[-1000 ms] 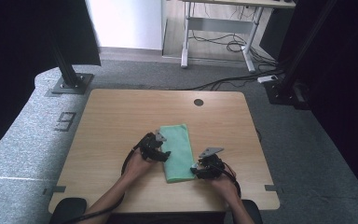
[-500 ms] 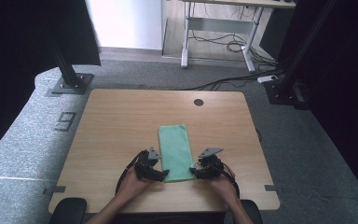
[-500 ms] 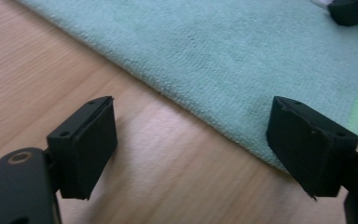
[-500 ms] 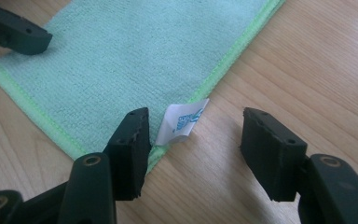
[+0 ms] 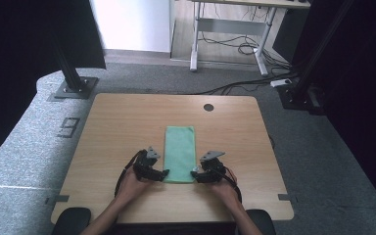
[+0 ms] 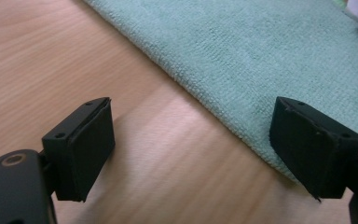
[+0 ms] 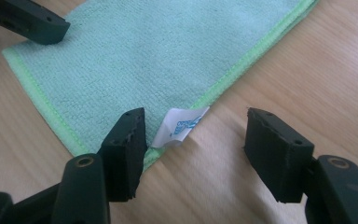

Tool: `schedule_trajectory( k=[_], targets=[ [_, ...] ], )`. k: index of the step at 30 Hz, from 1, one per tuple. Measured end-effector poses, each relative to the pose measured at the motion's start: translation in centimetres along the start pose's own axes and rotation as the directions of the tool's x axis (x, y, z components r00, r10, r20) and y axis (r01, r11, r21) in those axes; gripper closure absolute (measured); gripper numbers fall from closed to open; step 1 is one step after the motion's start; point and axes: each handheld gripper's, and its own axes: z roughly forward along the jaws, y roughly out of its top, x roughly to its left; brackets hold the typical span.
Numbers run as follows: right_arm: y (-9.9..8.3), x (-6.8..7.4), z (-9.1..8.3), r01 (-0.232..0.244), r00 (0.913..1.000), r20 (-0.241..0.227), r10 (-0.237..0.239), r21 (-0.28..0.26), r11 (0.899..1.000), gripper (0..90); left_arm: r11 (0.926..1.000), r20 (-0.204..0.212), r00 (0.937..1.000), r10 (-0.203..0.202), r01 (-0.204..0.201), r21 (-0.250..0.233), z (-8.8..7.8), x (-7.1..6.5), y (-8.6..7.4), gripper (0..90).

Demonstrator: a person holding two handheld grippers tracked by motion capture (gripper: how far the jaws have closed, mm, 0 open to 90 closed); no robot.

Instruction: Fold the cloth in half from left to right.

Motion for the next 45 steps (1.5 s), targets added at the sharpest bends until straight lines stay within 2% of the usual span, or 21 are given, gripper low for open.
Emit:
schedule_trajectory(
  k=[7, 9, 15, 18, 20, 23, 26, 32, 34, 38, 45],
  targets=[
    [1.0, -0.4, 1.2, 0.002, 1.0000, 0.002, -0.002, -0.016, 1.000, 35.2, 0.9999, -0.003, 1.0000, -0.004, 0.004, -0.016, 0.2, 1.6, 0.0, 13.5],
    [1.1, -0.5, 1.4, -0.004, 1.0000, 0.005, 0.004, -0.026, 1.000, 34.7, 0.9995, -0.004, 1.0000, -0.006, 0.006, -0.032, 0.3, 1.8, -0.2, 11.6],
    [0.9, -0.6, 1.4, -0.009, 0.9999, 0.006, 0.010, -0.043, 0.999, 32.7, 0.9993, -0.006, 0.9999, -0.009, 0.009, -0.037, 0.2, 1.7, -0.2, 11.7],
    [0.8, -0.7, 1.2, -0.030, 0.9995, -0.004, 0.030, -0.044, 0.999, 29.7, 0.9993, -0.007, 0.9999, -0.009, 0.009, -0.037, 0.0, 1.5, -0.1, 13.4],
    [0.9, -0.7, 0.7, -0.027, 0.9996, -0.009, 0.026, -0.053, 0.998, 28.3, 0.9991, -0.012, 0.9999, 0.002, -0.002, -0.041, -0.3, 1.1, 0.1, 13.7],
    [0.9, -0.8, -0.2, -0.019, 0.9998, -0.013, 0.019, -0.065, 0.998, 26.0, 0.9987, 0.004, 0.9999, 0.010, -0.010, -0.051, -1.1, 0.8, 0.3, 13.7],
    [0.7, -1.2, -1.0, -0.010, 0.9999, 0.007, 0.010, -0.058, 0.998, 23.1, 0.9982, 0.010, 0.9999, 0.012, -0.012, -0.059, -2.1, 0.8, 0.2, 12.7],
    [-0.2, -2.3, -2.3, -0.036, 0.9992, 0.014, 0.037, -0.047, 0.998, 15.1, 0.9981, 0.011, 0.9997, -0.019, 0.020, -0.058, -3.9, 1.9, -0.8, 11.1],
    [-0.6, -2.5, -2.6, -0.037, 0.9992, 0.015, 0.038, -0.038, 0.999, 13.5, 0.9988, -0.003, 0.9998, -0.022, 0.022, -0.044, -4.3, 2.3, -1.5, 10.6],
    [-1.4, -2.8, -3.0, -0.038, 0.9990, 0.022, 0.039, -0.024, 0.999, 10.3, 0.9997, -0.032, 0.9993, -0.019, 0.019, -0.015, -4.5, 2.7, -2.8, 6.8],
    [-3.0, -3.5, -2.7, -0.067, 0.9973, 0.031, 0.067, 0.008, 0.998, 0.0, 0.9994, -0.021, 0.9992, -0.033, 0.033, 0.010, -4.3, 2.8, -4.5, 3.2]
  ],
)
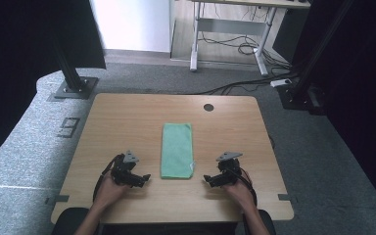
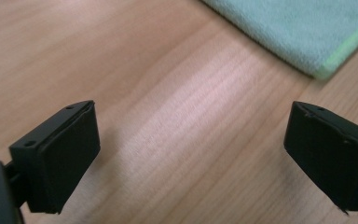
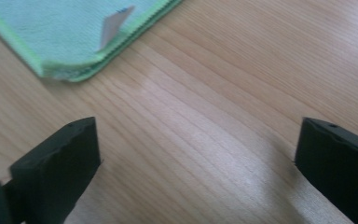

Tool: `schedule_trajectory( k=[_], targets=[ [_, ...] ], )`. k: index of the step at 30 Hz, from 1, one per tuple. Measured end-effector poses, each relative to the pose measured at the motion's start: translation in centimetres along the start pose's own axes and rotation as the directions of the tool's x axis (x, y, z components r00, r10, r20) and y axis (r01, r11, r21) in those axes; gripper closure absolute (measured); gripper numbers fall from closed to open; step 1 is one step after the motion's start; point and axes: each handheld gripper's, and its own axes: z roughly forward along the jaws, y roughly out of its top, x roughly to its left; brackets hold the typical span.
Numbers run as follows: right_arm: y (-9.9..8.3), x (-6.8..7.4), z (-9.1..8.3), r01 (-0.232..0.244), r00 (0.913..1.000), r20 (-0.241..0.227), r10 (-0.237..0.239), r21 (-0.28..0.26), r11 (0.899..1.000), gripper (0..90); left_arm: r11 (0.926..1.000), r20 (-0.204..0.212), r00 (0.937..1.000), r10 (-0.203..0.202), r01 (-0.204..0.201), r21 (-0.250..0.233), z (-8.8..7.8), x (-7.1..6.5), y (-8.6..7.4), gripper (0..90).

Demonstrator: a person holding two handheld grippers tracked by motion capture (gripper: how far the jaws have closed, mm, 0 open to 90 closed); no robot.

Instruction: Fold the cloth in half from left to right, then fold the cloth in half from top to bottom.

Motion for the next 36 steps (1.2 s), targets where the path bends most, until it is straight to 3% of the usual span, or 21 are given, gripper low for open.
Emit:
schedule_trajectory(
  k=[5, 15, 36],
  targets=[
    [-0.40, -0.45, 0.31, -0.018, 0.9997, 0.013, 0.018, -0.013, 1.000, 0.0, 0.9997, -0.004, 0.9997, 0.022, -0.022, 0.005, 0.63, -0.21, -0.13, 0.0],
    [-0.71, -0.25, 0.71, 0.001, 0.9982, 0.060, 0.001, -0.037, 0.999, 0.0, 0.9996, 0.001, 0.9996, 0.029, -0.029, -0.004, 0.72, -0.12, -0.17, 0.0],
    [-0.70, -0.19, 0.72, -0.002, 0.9981, 0.061, 0.004, -0.038, 0.999, 0.0, 0.9999, -0.016, 0.9998, 0.010, -0.010, -0.005, 0.97, -0.17, 0.11, 0.0]
  ],
)
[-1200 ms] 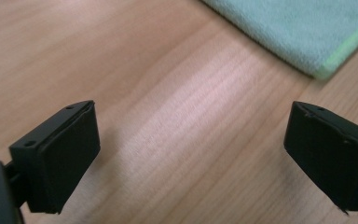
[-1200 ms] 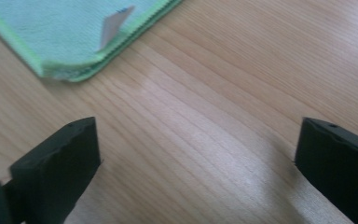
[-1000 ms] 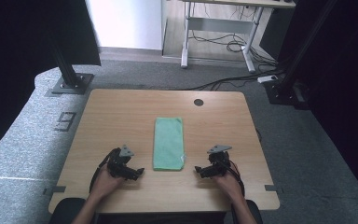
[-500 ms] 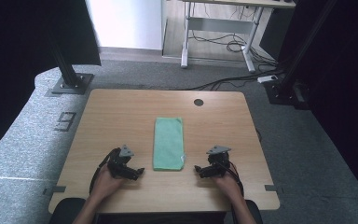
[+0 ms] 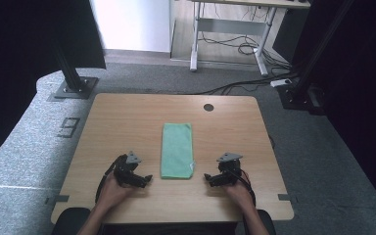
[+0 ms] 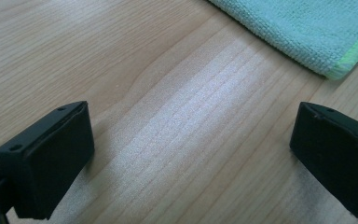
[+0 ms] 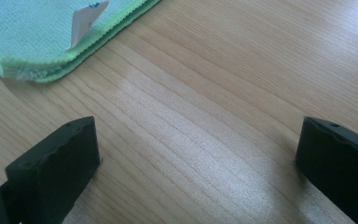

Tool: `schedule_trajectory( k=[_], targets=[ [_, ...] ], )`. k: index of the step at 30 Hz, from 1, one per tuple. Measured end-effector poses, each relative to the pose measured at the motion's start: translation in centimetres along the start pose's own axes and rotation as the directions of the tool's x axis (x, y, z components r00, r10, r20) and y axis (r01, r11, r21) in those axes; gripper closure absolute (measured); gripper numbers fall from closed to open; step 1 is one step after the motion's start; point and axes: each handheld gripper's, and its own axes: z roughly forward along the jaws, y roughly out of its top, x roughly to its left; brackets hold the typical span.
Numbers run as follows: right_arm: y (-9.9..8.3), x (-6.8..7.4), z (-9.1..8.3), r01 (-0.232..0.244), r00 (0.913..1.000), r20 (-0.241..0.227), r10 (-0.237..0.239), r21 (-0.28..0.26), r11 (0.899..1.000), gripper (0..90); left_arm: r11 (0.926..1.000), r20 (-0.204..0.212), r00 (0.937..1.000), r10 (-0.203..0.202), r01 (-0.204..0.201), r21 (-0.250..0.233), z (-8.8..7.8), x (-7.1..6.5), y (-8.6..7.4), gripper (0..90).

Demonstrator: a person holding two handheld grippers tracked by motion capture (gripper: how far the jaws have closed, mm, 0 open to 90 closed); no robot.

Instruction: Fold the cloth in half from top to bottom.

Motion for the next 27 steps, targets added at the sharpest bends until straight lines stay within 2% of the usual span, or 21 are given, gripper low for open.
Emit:
schedule_trajectory(
  k=[9, 12, 14, 20, 27],
  targets=[
    [0.1, 0.0, 0.0, -0.001, 1.0000, -0.001, 0.001, 0.002, 1.000, 0.0, 0.9997, -0.001, 1.0000, -0.006, 0.006, 0.025, 0.2, 0.2, 0.6, 0.0],
    [0.2, 0.0, 0.1, -0.008, 0.9999, -0.014, 0.008, 0.005, 1.000, 0.0, 0.9992, 0.009, 0.9996, -0.028, 0.028, 0.028, 0.4, 0.5, 1.1, 0.0],
    [0.4, 0.0, 0.1, -0.012, 0.9997, -0.021, 0.013, 0.007, 1.000, 0.0, 0.9993, 0.003, 0.9996, -0.029, 0.029, 0.024, 0.5, 0.6, 1.4, 0.0],
    [1.1, 0.3, 0.3, -0.011, 0.9991, -0.041, 0.011, 0.007, 1.000, 0.0, 0.9997, -0.002, 0.9997, -0.026, 0.026, -0.005, 0.6, 0.8, 3.2, 0.0],
    [2.7, 1.3, 0.7, 0.009, 0.9979, -0.065, -0.009, -0.007, 1.000, 0.0, 0.9998, -0.021, 0.9997, -0.013, 0.013, -0.018, 2.0, 0.9, 5.4, 0.0]
  ],
)
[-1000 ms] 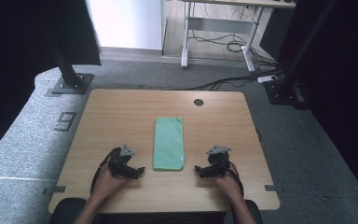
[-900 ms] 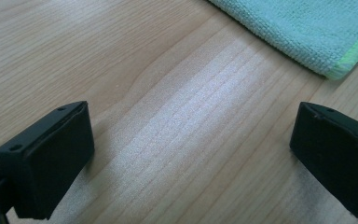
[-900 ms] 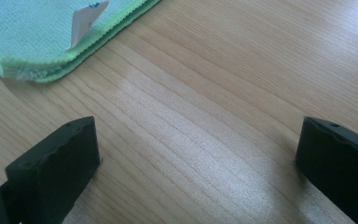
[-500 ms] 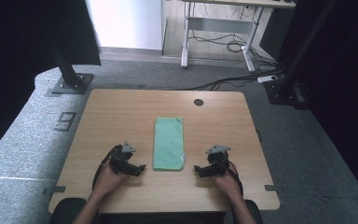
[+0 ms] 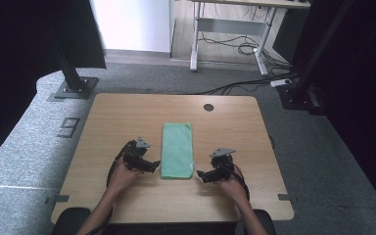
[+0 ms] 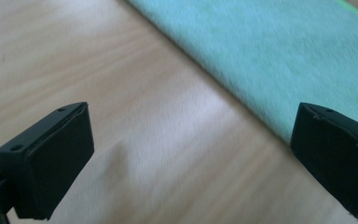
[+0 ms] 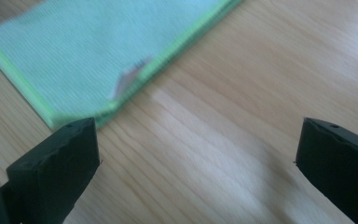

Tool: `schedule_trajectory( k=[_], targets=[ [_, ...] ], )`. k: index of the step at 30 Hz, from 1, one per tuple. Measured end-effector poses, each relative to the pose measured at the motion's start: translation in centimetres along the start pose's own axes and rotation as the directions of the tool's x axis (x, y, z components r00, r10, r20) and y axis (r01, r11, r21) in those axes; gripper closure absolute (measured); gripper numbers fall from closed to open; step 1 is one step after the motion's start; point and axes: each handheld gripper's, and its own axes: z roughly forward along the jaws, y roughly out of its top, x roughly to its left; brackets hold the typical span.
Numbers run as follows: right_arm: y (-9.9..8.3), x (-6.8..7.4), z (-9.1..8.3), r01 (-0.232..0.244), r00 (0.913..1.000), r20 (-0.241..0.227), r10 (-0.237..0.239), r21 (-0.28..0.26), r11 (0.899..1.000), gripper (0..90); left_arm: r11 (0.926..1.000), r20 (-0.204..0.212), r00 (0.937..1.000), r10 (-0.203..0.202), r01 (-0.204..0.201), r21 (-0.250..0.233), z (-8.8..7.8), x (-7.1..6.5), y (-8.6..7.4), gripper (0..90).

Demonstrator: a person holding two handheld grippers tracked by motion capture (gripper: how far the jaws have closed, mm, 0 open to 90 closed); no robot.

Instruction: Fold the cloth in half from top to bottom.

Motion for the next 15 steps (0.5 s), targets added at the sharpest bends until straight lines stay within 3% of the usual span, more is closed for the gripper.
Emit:
schedule_trajectory(
  k=[7, 15],
  targets=[
    [2.4, 1.0, 0.9, 0.018, 0.9996, -0.020, -0.019, -0.011, 1.000, 0.0, 0.9996, -0.033, 0.9991, 0.026, -0.027, -0.004, 1.7, 0.1, 2.3, 0.0],
    [3.6, 1.5, 3.2, 0.043, 0.9991, -0.002, -0.043, 0.027, 0.999, 0.0, 0.9998, -0.078, 0.9968, -0.020, 0.020, -0.008, 3.9, 1.4, 3.7, 0.0]
  ],
)
